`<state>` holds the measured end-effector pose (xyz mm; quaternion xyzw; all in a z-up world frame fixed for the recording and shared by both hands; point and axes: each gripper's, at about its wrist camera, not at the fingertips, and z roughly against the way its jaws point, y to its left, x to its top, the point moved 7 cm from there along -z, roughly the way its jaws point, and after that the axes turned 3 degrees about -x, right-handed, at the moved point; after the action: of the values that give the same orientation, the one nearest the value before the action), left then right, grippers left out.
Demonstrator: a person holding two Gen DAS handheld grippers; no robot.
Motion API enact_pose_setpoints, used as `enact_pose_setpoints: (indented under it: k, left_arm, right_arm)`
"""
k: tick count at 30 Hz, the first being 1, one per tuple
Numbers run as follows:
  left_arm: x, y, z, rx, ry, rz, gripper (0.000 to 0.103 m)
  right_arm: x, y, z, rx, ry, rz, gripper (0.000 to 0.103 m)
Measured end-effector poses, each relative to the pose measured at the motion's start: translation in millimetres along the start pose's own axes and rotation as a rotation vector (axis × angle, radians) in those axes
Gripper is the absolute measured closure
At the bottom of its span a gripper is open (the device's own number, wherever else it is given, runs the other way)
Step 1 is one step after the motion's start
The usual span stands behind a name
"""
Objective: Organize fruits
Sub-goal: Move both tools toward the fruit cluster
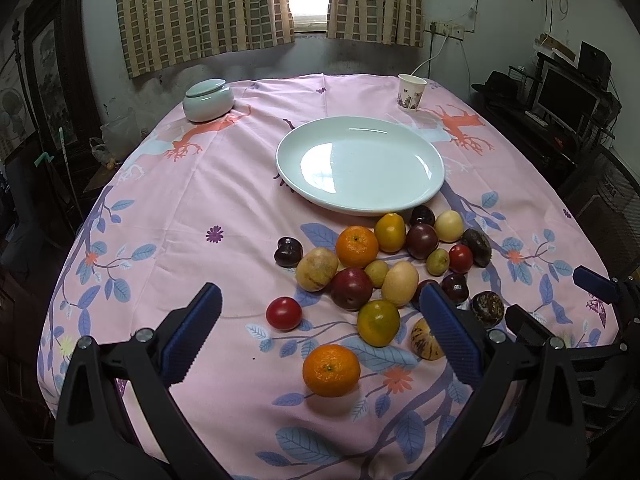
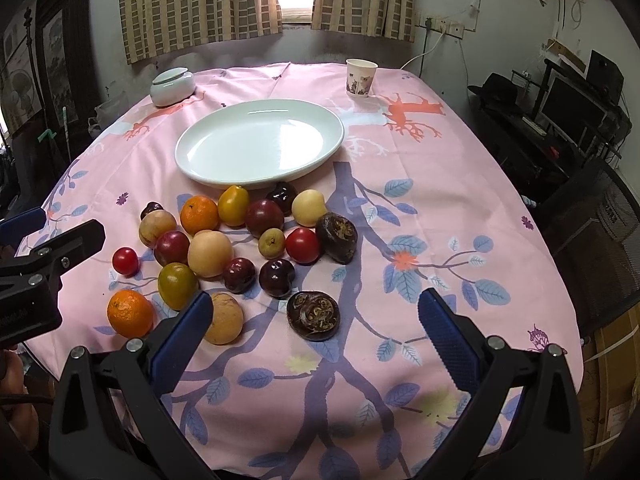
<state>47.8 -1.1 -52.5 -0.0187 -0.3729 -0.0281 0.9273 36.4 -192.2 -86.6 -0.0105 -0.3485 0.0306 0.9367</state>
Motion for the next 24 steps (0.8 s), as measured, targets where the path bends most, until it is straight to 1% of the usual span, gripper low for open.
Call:
enact_pose_setpoints:
  k: [24]
  left_arm:
    - [-2.4,-2.9,-3.3,0.000,0.004,0.000,0.002]
  right_arm:
    - [-3.6,4.3,-2.6,0.006,0.001,0.020,0.001]
